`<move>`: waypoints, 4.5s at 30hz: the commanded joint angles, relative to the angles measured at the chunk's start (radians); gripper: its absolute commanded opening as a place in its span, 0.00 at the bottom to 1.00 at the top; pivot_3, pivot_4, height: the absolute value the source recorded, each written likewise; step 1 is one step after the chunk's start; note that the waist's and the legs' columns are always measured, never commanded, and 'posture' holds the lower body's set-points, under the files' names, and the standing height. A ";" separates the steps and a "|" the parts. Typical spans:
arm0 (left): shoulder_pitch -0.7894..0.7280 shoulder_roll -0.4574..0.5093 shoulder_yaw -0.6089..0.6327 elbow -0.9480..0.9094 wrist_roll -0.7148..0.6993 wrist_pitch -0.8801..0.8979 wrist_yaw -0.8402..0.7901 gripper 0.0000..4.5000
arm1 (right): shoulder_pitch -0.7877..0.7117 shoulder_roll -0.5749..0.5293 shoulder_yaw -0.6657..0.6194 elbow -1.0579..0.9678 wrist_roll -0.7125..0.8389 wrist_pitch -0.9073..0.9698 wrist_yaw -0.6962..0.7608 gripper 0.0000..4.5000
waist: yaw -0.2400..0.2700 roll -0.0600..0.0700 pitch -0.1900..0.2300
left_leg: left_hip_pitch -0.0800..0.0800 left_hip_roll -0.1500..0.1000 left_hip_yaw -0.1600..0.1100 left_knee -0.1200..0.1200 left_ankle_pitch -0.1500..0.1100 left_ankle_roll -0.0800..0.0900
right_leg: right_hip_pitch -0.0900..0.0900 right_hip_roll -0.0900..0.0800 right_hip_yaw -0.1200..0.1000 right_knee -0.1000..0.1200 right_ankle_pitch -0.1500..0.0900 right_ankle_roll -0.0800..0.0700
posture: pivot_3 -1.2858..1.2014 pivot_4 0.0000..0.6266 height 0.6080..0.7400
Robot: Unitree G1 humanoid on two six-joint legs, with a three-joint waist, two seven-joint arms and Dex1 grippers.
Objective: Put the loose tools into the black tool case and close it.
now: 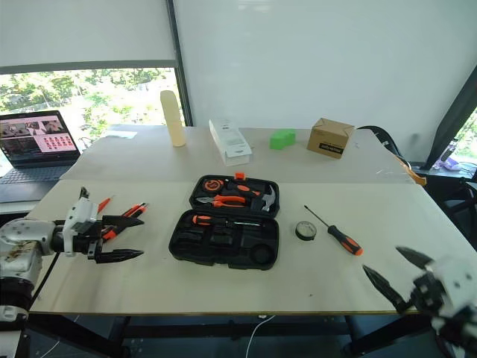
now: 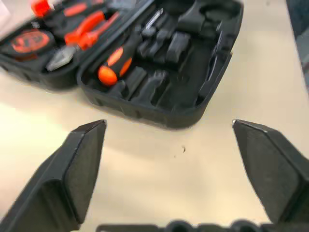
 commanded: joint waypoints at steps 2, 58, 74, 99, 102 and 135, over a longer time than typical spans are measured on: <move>0.043 -0.018 -0.003 -0.165 -0.065 0.092 0.027 0.98 | -0.225 -0.108 0.178 0.163 -0.054 0.217 0.037 1.00 | 0.015 0.000 0.000 | -0.001 0.000 -0.001 0.000 0.000 0.000 | 0.000 0.002 -0.002 0.000 -0.001 -0.001 | 0.52 0.24 1.00; 0.349 -0.041 0.115 -0.528 -0.183 0.233 0.337 1.00 | -1.087 0.299 0.965 0.569 -0.638 0.103 0.414 0.23 | -0.008 0.006 0.004 | -0.013 -0.002 -0.001 0.001 0.005 -0.009 | -0.013 0.001 -0.006 0.007 0.001 -0.001 | 0.52 0.24 1.00; 0.334 -0.035 0.105 -0.500 -0.168 0.222 0.339 1.00 | -1.181 0.290 0.828 0.506 -0.496 0.152 0.586 0.70 | -0.011 0.006 0.004 | -0.012 -0.002 -0.001 -0.001 0.005 -0.009 | -0.012 0.002 -0.005 0.006 0.000 -0.002 | 0.52 0.24 1.00; 0.362 -0.032 0.118 -0.519 -0.138 0.212 0.390 1.00 | -1.176 0.526 0.955 0.812 -0.657 -0.041 0.446 0.01 | -0.026 0.006 0.004 | -0.004 0.000 -0.001 -0.002 0.004 -0.008 | -0.007 0.003 -0.005 0.009 0.000 -0.003 | 0.52 0.24 1.00; 0.364 -0.034 0.124 -0.507 -0.119 0.202 0.426 1.00 | -1.177 0.543 0.946 0.804 -0.651 -0.012 0.459 0.01 | -0.036 0.006 0.004 | 0.002 0.001 -0.001 -0.004 0.003 -0.007 | -0.002 0.003 -0.005 0.008 -0.001 -0.004 | 0.52 0.24 1.00; 0.250 0.096 0.501 -0.031 -0.140 0.531 0.938 1.00 | -0.459 0.443 0.329 0.046 -0.009 -0.361 0.345 0.99 | 0.005 -0.004 0.005 | 0.007 0.009 -0.002 -0.017 0.007 -0.016 | -0.001 0.006 -0.015 -0.001 0.001 -0.013 | 0.52 0.24 1.00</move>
